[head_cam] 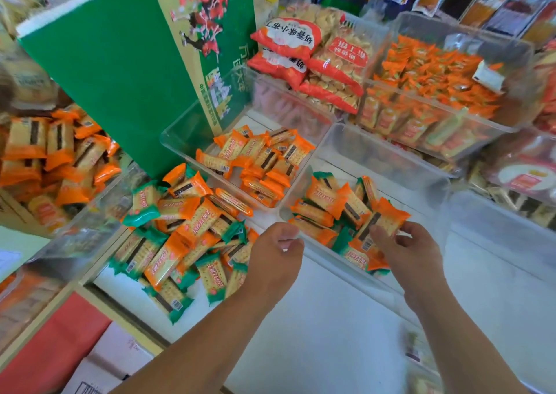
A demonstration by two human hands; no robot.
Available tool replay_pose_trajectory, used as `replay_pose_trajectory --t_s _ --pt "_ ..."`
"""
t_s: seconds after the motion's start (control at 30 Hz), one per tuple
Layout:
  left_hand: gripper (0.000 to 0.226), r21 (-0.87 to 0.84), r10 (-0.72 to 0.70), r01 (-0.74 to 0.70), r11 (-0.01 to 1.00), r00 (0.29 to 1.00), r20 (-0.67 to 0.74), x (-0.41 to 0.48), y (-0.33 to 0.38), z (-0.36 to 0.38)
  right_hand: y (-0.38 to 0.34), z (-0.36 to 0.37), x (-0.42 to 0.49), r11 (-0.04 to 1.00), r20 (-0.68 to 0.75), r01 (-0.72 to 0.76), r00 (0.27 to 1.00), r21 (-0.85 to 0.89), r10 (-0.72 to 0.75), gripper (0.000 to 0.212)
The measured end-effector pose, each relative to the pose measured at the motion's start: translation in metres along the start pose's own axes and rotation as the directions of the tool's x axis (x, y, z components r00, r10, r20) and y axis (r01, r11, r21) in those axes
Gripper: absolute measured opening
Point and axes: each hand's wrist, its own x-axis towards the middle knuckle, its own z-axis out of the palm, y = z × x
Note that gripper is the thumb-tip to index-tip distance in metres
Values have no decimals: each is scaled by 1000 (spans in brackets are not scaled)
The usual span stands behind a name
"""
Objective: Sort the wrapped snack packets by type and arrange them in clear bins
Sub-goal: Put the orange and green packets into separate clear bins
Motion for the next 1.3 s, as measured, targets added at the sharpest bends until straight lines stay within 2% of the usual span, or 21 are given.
replay_pose_trajectory --t_s 0.1,0.2,0.27,0.33,0.43,0.5,0.6,0.7,0.8,0.87,1.03,1.13,1.2,1.3 --pt "17 121 172 -174 977 985 26 8 14 2 3 -3 5 999 18 -22 1000 48 22 33" --pt "19 344 337 -380 858 924 180 38 35 10 3 -4 15 994 33 -36 999 100 33 31" --pt "30 545 291 -418 727 906 306 68 43 24 3 -3 23 994 56 -20 998 105 14 25" --pt "48 688 133 -364 628 921 367 92 41 45 4 -5 31 994 80 -7 997 110 -2 21" --pt "74 726 -82 -253 639 917 391 115 29 72 5 -10 44 996 83 -5 997 86 -2 24" --pt "89 725 -118 -225 651 913 389 127 24 81 7 -15 56 997 69 -5 998 80 -1 25" --pt "105 757 -103 -247 605 918 382 139 22 85 11 -20 70 998 71 -2 997 69 -3 29" --pt "94 785 -53 -294 545 923 382 142 20 91 14 -20 77 996 72 -25 997 82 19 33" --pt "53 722 90 -353 595 922 376 141 17 92 14 -20 80 994 77 -38 997 103 30 32" --pt "35 639 206 -399 658 911 356 135 20 88 11 -19 80 993 67 -26 998 111 19 26" --pt "28 324 429 -508 798 857 286 106 55 63 -16 -2 75 991 47 36 998 125 -43 21" --pt "28 138 448 -473 870 877 175 95 75 33 -31 9 70 990 66 62 995 126 -71 22" --pt "31 48 467 -470 881 882 61 90 92 9 -44 16 67 982 64 89 993 169 -101 24" --pt "31 59 422 -419 906 902 -88 99 106 -29 -66 38 69 971 123 70 987 230 -101 19"
